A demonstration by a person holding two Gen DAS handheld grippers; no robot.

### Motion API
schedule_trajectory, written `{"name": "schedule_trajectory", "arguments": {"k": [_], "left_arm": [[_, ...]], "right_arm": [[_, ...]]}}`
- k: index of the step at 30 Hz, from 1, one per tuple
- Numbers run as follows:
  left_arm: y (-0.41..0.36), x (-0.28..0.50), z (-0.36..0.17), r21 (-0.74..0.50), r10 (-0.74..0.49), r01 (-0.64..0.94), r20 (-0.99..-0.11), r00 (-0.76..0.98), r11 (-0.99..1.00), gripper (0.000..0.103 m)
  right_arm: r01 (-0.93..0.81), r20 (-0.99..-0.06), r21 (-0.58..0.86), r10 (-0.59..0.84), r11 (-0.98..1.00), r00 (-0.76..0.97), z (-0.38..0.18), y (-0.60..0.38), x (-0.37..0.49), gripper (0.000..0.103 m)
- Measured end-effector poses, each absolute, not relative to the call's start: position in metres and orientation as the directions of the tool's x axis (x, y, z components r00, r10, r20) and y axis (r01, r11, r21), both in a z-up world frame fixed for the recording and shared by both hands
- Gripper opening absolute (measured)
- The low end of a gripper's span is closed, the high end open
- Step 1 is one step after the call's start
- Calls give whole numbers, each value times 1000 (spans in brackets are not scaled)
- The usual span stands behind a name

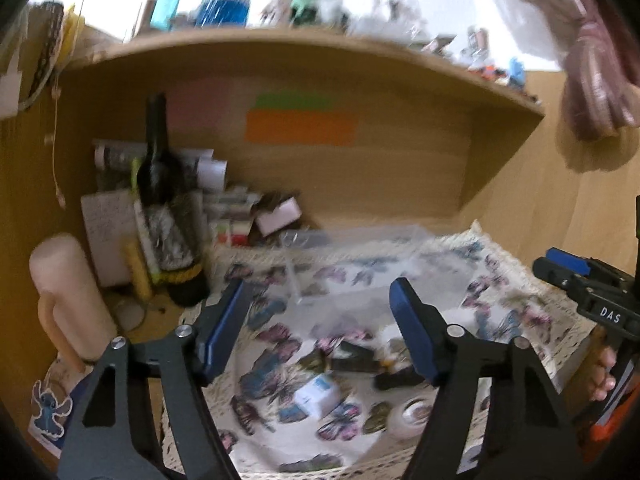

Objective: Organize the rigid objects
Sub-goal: 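Grasp the white plug adapter with the left tool while the right tool grasps the silver cylinder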

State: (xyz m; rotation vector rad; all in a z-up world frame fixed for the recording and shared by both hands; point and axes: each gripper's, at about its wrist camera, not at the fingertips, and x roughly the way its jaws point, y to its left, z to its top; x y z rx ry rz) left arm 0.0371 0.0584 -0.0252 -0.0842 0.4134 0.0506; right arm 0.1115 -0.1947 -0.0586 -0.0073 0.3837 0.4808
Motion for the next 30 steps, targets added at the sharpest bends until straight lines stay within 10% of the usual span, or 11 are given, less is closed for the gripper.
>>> {"name": "schedule_trajectory", "arguments": {"k": [11, 23, 30], "left_arm": [[75, 71, -93, -115, -33, -54, -646, 762, 992, 62], [59, 100, -133, -79, -36, -36, -755, 654, 996, 62], [59, 98, -135, -79, -40, -30, -754, 656, 996, 45]], "right_arm": [[-468, -593, 76, 417, 881, 689, -118, -184, 148, 38], [-499, -728, 48, 372, 865, 576, -161, -169, 165, 22], [-486, -709, 16, 352, 874, 610, -165, -165, 162, 14]]}}
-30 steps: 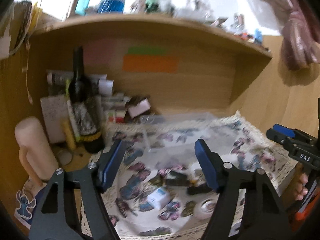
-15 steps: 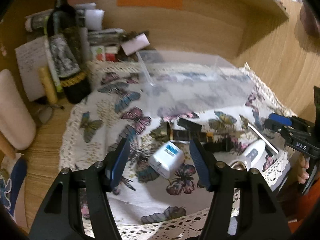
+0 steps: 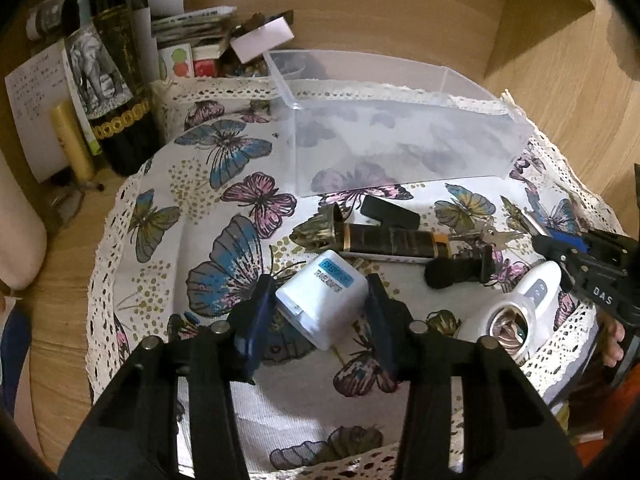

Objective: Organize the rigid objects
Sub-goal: 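Grasp the white plug adapter with the left tool while the right tool grasps the silver cylinder, then carry the adapter into the clear box with the left tool while the right tool drops the cylinder in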

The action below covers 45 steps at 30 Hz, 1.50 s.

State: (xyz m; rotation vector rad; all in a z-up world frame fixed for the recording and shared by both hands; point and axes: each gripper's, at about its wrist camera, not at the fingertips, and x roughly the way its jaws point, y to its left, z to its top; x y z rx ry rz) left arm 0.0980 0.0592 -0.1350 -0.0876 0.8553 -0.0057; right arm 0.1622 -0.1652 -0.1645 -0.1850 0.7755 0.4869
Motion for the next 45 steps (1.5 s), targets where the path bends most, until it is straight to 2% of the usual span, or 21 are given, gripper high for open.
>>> {"name": "schedule_trajectory", "arguments": {"k": [7, 14, 21, 24, 29, 33, 37, 45], "left_arm": [[61, 88, -117, -63, -5, -55, -700, 715, 996, 45], [64, 79, -77, -56, 32, -82, -599, 800, 995, 45], [71, 82, -38, -110, 13, -79, -509, 861, 991, 45], [69, 87, -25, -87, 42, -94, -475, 879, 992, 45], [68, 106, -7, -76, 36, -79, -455, 890, 994, 45], [66, 126, 0, -69, 36, -76, -460, 887, 995, 45], [65, 151, -6, -62, 33, -73, -495, 868, 995, 45], [63, 204, -38, -44, 6, -41, -618, 786, 998, 45]], "right_arm": [[-466, -628, 37, 383, 884, 677, -138, -175, 155, 14], [-460, -488, 32, 416, 887, 768, -93, -178, 139, 14], [-455, -371, 41, 436, 890, 820, -56, -178, 138, 14], [-451, -322, 34, 437, 892, 839, -38, -176, 141, 14], [-456, -239, 7, 444, 890, 863, -11, -170, 150, 14], [-465, -223, 0, 453, 885, 863, -1, -160, 162, 14], [-472, -246, -12, 454, 882, 856, -1, -147, 180, 14], [-492, -381, -19, 448, 871, 809, -31, -117, 235, 14]]}}
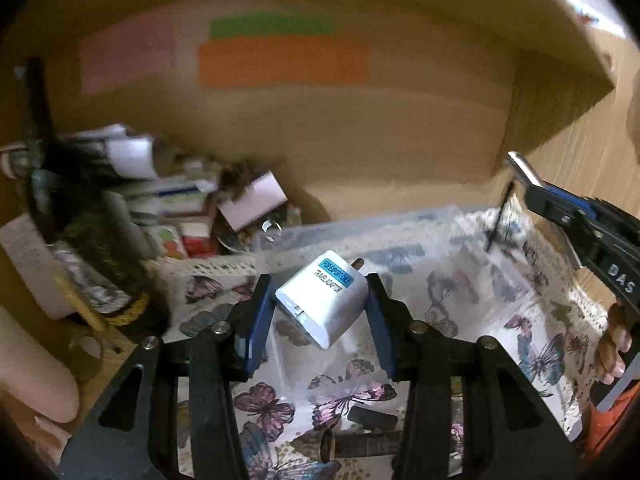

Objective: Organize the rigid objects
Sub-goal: 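Carry the adapter into the clear box with the left tool while the right tool drops the cylinder in, then grasp the white mirrored device with the left tool while the right tool grasps a small black piece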

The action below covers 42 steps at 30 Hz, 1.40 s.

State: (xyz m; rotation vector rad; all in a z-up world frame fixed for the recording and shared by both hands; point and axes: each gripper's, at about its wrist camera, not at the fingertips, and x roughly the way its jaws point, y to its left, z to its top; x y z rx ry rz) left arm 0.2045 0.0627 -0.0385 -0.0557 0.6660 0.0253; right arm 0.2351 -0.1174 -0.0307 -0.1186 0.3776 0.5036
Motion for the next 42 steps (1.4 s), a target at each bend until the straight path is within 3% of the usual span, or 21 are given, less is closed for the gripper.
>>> {"name": "schedule_trajectory", "arguments": {"k": [6, 13, 23, 30, 38, 42], "left_arm": [[51, 239, -70, -30, -15, -8, -698, 716, 1000, 45], [39, 258, -91, 12, 1, 11, -727, 687, 1000, 45], [36, 258, -89, 23, 9, 12, -728, 686, 1000, 46], [33, 234, -62, 31, 24, -5, -675, 737, 1000, 66], [38, 185, -31, 46, 65, -47, -588, 806, 998, 98], [45, 155, -29, 71, 90, -60, -574, 814, 996, 99]], "right_arm": [[-504, -498, -20, 429, 863, 754, -67, -98, 275, 14], [-530, -617, -8, 413, 848, 670, -100, -88, 302, 14], [-528, -640, 15, 414, 849, 647, -101, -91, 300, 16], [-521, -575, 19, 436, 853, 692, -73, -99, 282, 30], [-542, -478, -1, 476, 840, 738, -40, -118, 229, 58], [-561, -456, -18, 493, 828, 741, -40, -125, 195, 65]]}}
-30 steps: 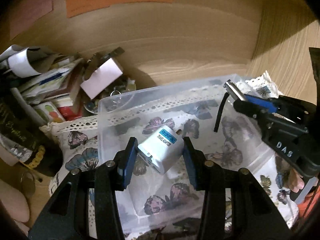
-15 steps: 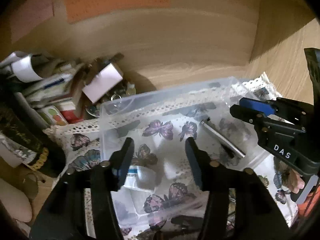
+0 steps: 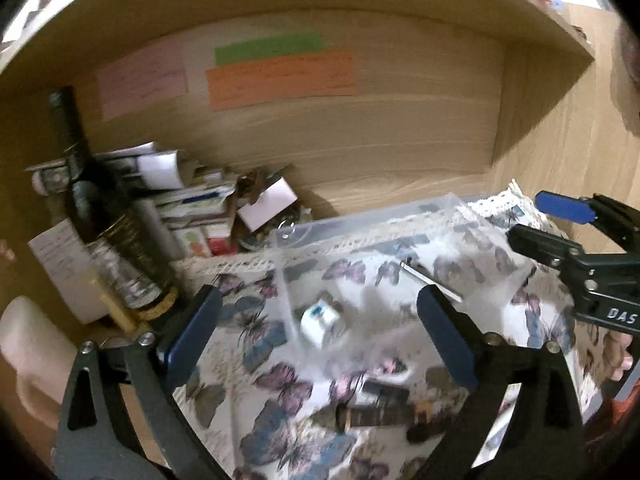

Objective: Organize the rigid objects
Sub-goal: 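Grasp the white mirrored device with the left tool while the right tool grasps a small black piece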

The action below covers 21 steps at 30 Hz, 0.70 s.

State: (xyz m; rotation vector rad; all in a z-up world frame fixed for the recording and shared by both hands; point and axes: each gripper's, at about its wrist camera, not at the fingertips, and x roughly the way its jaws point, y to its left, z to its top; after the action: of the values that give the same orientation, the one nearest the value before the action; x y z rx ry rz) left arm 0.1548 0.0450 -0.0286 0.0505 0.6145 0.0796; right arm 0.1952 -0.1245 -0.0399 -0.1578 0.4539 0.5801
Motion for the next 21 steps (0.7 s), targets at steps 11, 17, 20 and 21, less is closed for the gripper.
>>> {"name": "schedule_trajectory", "arguments": {"k": [11, 17, 20, 21], "left_arm": [[49, 91, -69, 58, 87, -64, -654, 751, 996, 100], [25, 78, -91, 20, 27, -18, -685, 728, 1000, 100], [4, 78, -100, 4, -22, 34, -697, 717, 999, 100], [-1, 78, -102, -8, -36, 43, -701, 713, 999, 100]], "right_arm": [[-601, -541, -5, 504, 799, 674, -89, -127, 145, 66], [-586, -571, 32, 496, 810, 654, -106, -141, 133, 66], [-555, -575, 38, 473, 831, 668, -111, -153, 130, 66], [-543, -575, 36, 461, 839, 675, -112, -158, 129, 66]]}}
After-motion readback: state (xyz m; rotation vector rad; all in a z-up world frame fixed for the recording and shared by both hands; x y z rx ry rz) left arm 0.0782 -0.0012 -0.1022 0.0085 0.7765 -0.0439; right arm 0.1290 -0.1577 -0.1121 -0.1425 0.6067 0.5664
